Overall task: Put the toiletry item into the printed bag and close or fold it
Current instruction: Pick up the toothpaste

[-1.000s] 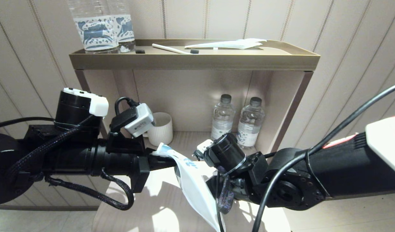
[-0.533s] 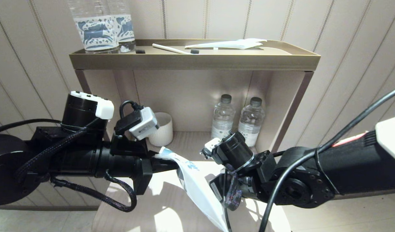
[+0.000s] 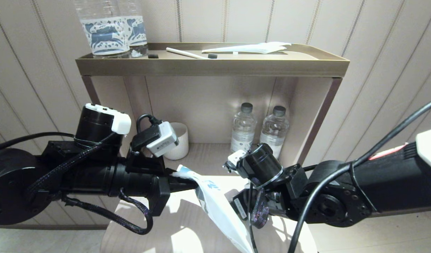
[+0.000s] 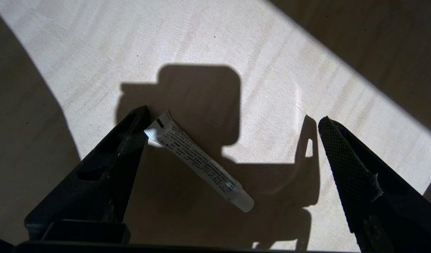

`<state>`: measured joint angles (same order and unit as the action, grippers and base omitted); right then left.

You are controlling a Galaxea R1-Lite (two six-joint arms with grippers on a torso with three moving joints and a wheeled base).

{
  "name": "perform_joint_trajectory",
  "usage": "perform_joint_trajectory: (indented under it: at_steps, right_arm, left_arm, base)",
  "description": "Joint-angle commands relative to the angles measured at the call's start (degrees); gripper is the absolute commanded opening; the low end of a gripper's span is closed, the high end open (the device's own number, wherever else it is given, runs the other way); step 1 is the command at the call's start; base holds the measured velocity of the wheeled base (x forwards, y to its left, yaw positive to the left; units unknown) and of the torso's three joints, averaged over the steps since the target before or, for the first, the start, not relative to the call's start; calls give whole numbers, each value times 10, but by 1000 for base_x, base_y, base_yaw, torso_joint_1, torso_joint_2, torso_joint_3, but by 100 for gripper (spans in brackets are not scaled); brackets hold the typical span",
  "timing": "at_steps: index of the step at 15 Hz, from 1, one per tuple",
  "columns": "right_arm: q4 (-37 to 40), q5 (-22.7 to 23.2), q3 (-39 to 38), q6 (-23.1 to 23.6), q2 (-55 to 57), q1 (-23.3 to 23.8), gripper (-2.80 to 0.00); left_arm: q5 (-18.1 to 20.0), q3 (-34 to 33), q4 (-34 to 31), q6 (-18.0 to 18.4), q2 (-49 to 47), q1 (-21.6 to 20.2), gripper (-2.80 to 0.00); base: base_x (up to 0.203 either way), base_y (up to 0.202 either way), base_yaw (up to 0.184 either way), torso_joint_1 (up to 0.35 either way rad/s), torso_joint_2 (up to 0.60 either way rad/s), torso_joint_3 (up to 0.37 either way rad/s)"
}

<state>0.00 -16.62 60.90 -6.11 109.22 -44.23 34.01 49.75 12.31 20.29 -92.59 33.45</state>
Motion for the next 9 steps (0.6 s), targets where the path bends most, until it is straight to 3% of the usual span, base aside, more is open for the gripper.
perform_joint_trajectory:
  at_steps: [1,9]
  right_arm:
    - [-1,-1,-6,0,-9,-7,0]
    - [-3,-10,-47,0,-44,-18,0]
  left_arm:
    - [2,-1,1,1,-2,2,-280]
    - [-5,-6,2,2,3,7,-280]
  base:
    - [0,0,0,0,0,0]
    - [0,0,0,0,0,0]
